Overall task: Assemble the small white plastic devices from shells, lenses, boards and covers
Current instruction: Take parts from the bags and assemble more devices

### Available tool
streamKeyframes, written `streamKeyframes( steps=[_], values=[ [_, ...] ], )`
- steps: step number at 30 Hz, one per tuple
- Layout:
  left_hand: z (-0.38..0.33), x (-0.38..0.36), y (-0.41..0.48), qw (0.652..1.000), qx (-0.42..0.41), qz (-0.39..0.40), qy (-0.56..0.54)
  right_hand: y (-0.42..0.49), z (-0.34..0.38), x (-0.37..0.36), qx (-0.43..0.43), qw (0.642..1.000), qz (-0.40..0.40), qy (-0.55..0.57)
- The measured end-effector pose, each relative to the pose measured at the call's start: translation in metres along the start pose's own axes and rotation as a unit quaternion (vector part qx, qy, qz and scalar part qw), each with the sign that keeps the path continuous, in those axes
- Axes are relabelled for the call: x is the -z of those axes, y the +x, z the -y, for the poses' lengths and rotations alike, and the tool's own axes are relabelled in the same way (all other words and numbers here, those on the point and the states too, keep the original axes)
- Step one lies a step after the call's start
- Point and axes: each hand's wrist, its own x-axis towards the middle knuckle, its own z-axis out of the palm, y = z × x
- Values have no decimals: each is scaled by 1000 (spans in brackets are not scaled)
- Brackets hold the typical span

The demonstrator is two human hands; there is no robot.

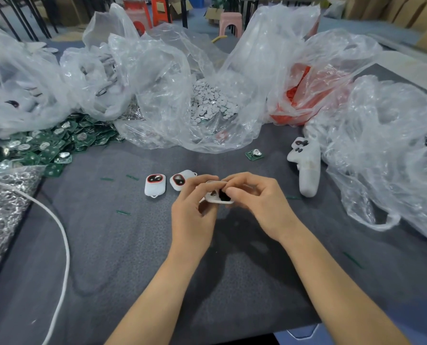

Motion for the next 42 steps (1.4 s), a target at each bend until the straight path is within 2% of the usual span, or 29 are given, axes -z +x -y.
streamKeyframes(
  steps=[3, 5, 9, 12, 16, 24, 30, 34, 37, 40, 42],
  values=[
    [-3, 0, -1, 998, -36, 10, 53, 0, -1, 0, -38, 999, -11, 31],
    [-7, -1, -3, 998, -32, 33, 49, 1, -2, 2, -42, 999, -26, 11],
    [-8, -1, -2, 997, 64, 33, 7, 2, -1, 1, -3, 997, -35, -75],
    [-6, -2, 0, 993, 102, 46, 36, 2, -3, -1, 31, 991, -38, -126],
    [-8, -1, 0, 989, 140, 43, -15, 2, -7, -1, 19, 986, -57, -156],
    [-8, -4, 0, 988, 143, 43, 29, 0, -6, -6, 6, 968, -58, -246],
    [-6, -8, 0, 991, 97, 35, 87, 1, -1, -10, -11, 955, -76, -285],
    [-4, -4, 1, 989, 146, -13, 16, 2, 4, -17, 20, 955, -95, -279],
    [2, 1, 6, 979, 193, -39, -59, 12, 13, -22, 26, 943, -78, -323],
    [4, 5, 11, 950, 232, -30, -209, 24, 25, -27, 48, 920, -25, -389],
    [6, 9, 15, 935, 241, -21, -260, 34, 37, -28, 35, 905, 31, -424]
  ],
)
